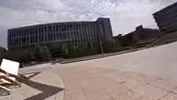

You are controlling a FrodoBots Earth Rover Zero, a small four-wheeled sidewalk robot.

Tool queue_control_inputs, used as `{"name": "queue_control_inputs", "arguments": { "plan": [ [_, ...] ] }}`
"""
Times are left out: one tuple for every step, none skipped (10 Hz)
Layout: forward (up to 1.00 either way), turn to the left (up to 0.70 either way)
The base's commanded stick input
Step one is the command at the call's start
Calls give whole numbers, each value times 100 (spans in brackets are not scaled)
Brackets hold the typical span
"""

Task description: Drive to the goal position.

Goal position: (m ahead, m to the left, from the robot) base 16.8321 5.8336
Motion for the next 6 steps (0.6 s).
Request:
{"name": "queue_control_inputs", "arguments": {
  "plan": [
    [45,0],
    [45,0],
    [45,0],
    [45,0],
    [45,0],
    [45,0]
  ]
}}
